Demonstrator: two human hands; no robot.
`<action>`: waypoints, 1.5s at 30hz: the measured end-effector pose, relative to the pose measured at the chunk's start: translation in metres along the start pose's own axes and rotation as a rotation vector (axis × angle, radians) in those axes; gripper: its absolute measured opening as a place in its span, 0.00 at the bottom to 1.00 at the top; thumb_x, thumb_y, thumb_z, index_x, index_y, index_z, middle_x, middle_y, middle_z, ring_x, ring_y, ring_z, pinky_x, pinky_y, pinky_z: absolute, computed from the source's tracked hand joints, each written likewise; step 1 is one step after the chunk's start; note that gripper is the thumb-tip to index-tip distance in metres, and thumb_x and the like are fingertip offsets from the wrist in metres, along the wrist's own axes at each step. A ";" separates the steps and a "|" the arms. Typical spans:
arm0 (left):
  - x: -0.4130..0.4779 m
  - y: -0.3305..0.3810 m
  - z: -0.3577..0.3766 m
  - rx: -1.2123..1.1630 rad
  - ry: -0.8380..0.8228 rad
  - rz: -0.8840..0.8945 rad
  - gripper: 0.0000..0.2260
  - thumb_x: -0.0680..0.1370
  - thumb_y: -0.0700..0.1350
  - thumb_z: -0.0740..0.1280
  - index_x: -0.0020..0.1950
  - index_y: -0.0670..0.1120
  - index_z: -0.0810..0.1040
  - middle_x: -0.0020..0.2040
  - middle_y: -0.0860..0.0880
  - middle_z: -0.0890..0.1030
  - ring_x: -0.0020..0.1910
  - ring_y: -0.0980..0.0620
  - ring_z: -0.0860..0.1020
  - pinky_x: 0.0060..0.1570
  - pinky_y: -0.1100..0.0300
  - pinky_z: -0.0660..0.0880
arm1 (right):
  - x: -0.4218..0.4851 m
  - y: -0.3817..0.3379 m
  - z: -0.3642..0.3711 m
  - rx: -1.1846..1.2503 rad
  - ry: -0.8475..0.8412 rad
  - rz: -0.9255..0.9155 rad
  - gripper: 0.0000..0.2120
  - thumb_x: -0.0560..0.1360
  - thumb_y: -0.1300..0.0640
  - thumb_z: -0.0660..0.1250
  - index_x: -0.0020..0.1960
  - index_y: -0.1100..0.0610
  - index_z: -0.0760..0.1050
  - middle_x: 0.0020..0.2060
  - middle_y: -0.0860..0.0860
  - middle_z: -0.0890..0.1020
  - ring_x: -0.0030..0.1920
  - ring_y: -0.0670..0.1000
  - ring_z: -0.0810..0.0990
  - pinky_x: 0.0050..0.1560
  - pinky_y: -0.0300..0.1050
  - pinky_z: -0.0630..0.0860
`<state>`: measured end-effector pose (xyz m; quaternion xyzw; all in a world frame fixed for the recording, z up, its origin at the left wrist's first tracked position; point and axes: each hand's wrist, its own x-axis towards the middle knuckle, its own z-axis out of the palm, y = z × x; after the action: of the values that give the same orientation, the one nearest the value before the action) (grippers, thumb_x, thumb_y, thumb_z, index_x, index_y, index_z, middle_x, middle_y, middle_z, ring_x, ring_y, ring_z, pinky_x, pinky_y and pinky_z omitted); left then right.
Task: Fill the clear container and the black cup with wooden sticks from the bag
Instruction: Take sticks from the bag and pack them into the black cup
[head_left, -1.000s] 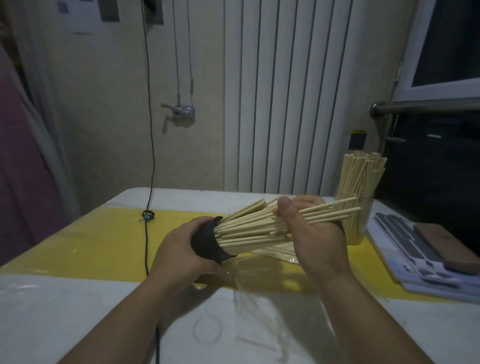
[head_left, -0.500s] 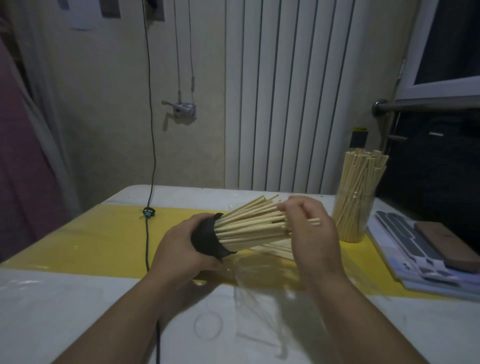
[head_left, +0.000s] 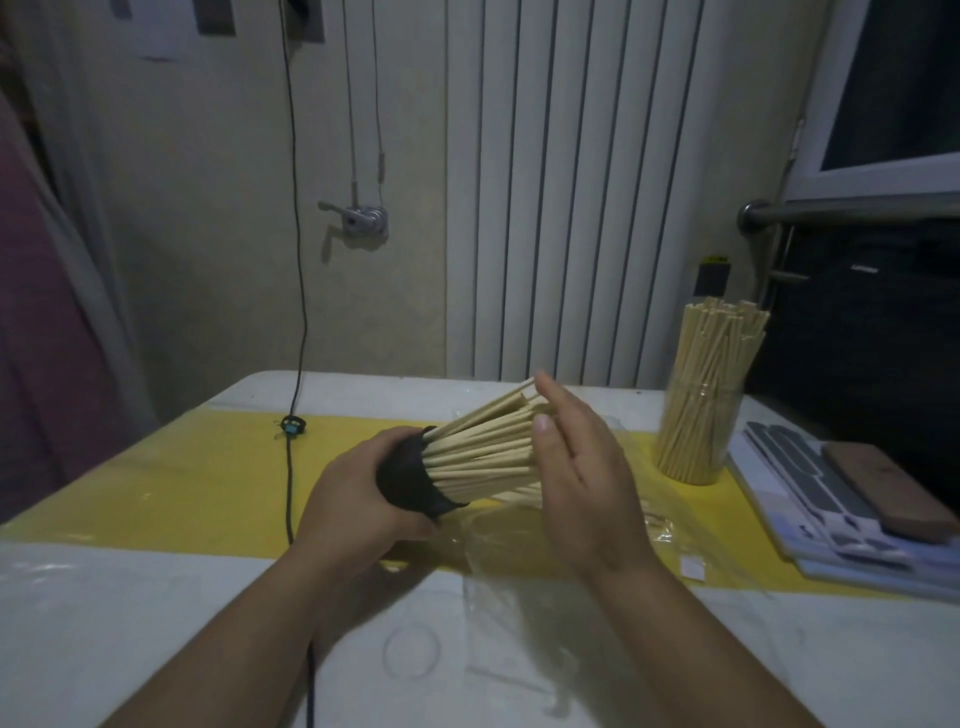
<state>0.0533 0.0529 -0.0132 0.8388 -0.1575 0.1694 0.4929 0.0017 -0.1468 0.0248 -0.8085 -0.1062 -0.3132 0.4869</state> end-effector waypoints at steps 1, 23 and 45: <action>0.000 0.000 0.000 0.000 0.002 0.000 0.36 0.52 0.46 0.80 0.56 0.69 0.75 0.51 0.68 0.81 0.53 0.61 0.79 0.51 0.55 0.79 | 0.001 0.000 0.000 -0.013 -0.013 0.010 0.19 0.78 0.42 0.51 0.69 0.33 0.64 0.63 0.29 0.70 0.68 0.40 0.68 0.71 0.54 0.67; -0.002 -0.001 -0.002 -0.165 0.079 -0.118 0.34 0.54 0.45 0.80 0.57 0.66 0.77 0.50 0.65 0.82 0.50 0.64 0.79 0.48 0.55 0.78 | 0.015 0.012 -0.031 -0.030 0.035 0.254 0.09 0.78 0.62 0.60 0.49 0.48 0.72 0.46 0.46 0.80 0.47 0.47 0.78 0.43 0.42 0.73; -0.001 0.000 -0.003 -0.163 0.080 -0.152 0.34 0.61 0.38 0.82 0.59 0.63 0.74 0.53 0.63 0.80 0.53 0.62 0.76 0.46 0.59 0.75 | 0.009 0.059 0.000 -0.614 -0.754 0.167 0.22 0.79 0.49 0.60 0.72 0.50 0.69 0.70 0.48 0.69 0.71 0.53 0.69 0.69 0.50 0.68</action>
<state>0.0516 0.0559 -0.0123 0.7980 -0.0871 0.1517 0.5767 0.0370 -0.1773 -0.0127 -0.9774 -0.1126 0.0243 0.1774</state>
